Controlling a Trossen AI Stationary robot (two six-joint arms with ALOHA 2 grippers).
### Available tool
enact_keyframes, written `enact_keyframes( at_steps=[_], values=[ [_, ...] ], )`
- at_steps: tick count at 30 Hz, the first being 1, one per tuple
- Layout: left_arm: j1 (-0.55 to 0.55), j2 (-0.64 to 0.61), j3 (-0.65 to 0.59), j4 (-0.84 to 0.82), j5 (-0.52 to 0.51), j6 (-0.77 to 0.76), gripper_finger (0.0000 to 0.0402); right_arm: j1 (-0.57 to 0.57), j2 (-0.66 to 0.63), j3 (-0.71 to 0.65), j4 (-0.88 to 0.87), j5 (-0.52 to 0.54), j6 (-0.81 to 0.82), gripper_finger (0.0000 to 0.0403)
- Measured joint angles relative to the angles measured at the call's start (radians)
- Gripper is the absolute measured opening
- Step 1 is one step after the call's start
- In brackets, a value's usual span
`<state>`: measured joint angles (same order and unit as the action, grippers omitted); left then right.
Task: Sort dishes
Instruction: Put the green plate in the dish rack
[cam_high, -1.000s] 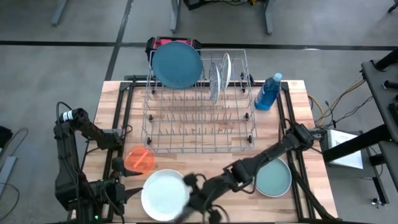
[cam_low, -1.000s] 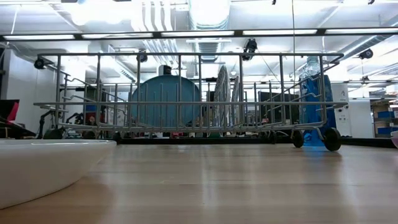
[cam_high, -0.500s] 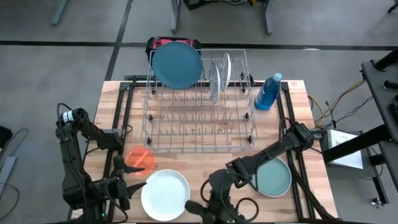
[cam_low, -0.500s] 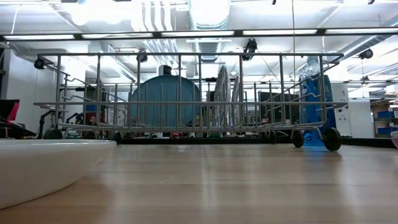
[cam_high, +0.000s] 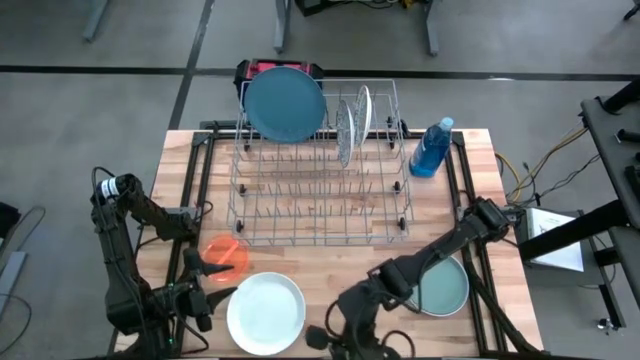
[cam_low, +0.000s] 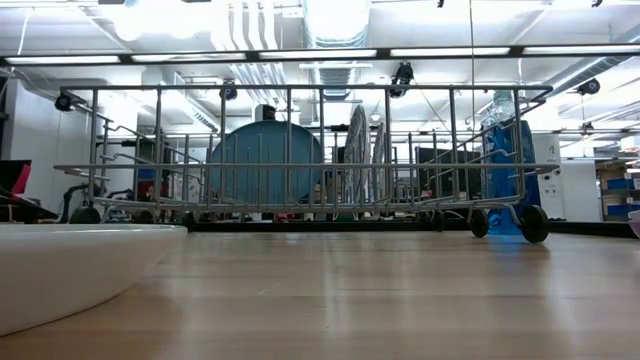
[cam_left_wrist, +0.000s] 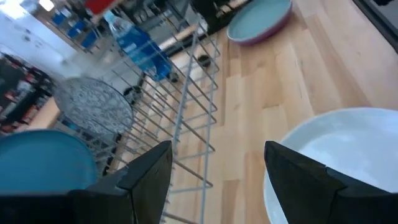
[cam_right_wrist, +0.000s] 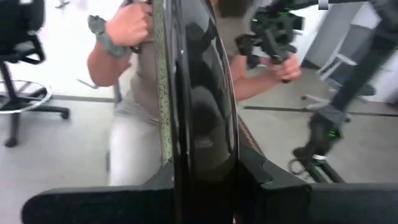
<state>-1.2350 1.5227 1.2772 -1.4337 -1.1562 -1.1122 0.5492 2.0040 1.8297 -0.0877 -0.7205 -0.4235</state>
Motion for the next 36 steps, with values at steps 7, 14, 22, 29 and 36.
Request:
enact_keyframes(
  at_steps=[7,14,22,29,36],
  values=[
    [0.0,0.0,-0.025,-0.024,-0.068,0.0,0.0245,-0.007,-0.107,0.0,-0.227,0.422,0.125,0.0042],
    [0.014,0.0,-0.063,-0.043,-0.093,-0.016,0.0245,-0.052,-0.348,-0.002,-0.569,0.855,0.267,0.0042],
    [0.075,-0.003,-0.113,-0.107,-0.207,-0.032,0.0245,-0.242,-0.558,-0.02,-0.628,1.383,0.422,0.0042],
    [0.171,-0.031,-0.125,-0.138,-0.273,0.049,0.0245,-0.501,-0.609,-0.024,-0.669,1.417,0.52,0.0042],
    [0.263,-0.09,-0.12,-0.138,-0.355,0.164,0.0245,-0.828,-0.579,-0.024,-0.645,0.985,0.539,0.0042]
  ],
)
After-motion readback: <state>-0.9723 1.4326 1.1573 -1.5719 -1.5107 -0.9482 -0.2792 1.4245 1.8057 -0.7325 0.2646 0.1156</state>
